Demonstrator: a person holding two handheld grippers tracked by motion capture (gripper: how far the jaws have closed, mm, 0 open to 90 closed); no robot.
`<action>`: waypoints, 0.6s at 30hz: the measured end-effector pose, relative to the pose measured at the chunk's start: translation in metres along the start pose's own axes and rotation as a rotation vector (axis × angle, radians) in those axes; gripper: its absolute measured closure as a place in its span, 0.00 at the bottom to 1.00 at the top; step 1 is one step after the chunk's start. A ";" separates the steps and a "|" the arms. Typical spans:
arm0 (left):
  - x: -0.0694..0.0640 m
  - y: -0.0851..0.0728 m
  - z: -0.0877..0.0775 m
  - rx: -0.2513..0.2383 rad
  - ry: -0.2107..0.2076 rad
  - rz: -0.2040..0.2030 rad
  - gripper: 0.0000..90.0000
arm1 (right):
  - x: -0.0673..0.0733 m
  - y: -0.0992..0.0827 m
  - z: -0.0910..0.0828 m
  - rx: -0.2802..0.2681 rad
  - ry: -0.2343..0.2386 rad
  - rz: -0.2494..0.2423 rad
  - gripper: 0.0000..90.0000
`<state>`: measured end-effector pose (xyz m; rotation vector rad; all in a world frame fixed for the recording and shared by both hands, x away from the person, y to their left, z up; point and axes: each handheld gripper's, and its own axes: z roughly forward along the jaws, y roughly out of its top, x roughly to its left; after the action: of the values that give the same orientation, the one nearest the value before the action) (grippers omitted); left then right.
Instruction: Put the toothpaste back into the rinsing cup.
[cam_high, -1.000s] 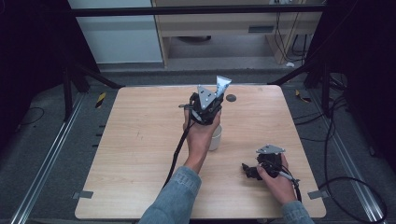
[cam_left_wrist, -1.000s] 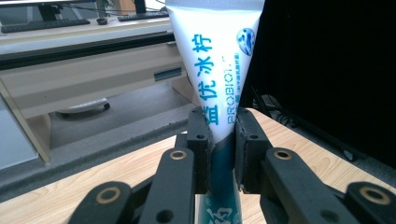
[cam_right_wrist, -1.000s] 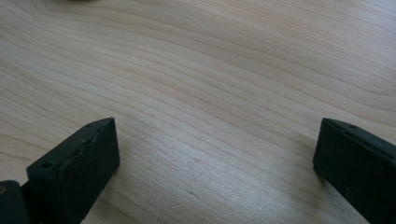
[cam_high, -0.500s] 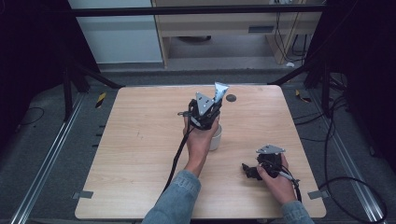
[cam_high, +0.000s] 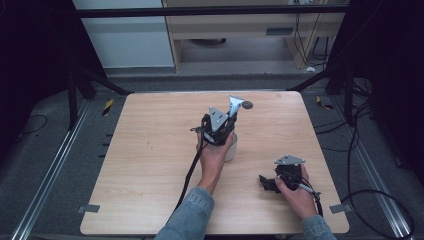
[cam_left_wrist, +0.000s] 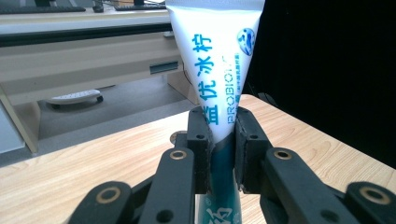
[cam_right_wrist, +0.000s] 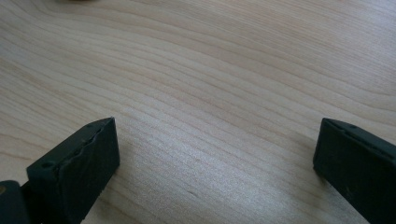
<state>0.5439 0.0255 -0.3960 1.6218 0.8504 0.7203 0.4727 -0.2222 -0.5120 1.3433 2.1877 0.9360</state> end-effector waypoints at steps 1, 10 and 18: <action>0.000 -0.001 0.000 0.004 0.002 0.004 0.87 | 0.000 0.000 0.000 0.000 0.002 0.004 0.01; 0.000 -0.012 0.002 0.018 0.006 0.009 0.87 | 0.000 0.000 0.001 -0.006 -0.005 -0.009 0.01; -0.001 -0.019 0.003 0.030 0.006 0.013 0.87 | 0.000 0.000 0.001 -0.006 -0.005 -0.009 0.01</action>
<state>0.5433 0.0254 -0.4151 1.6541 0.8597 0.7246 0.4731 -0.2225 -0.5128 1.3307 2.1843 0.9342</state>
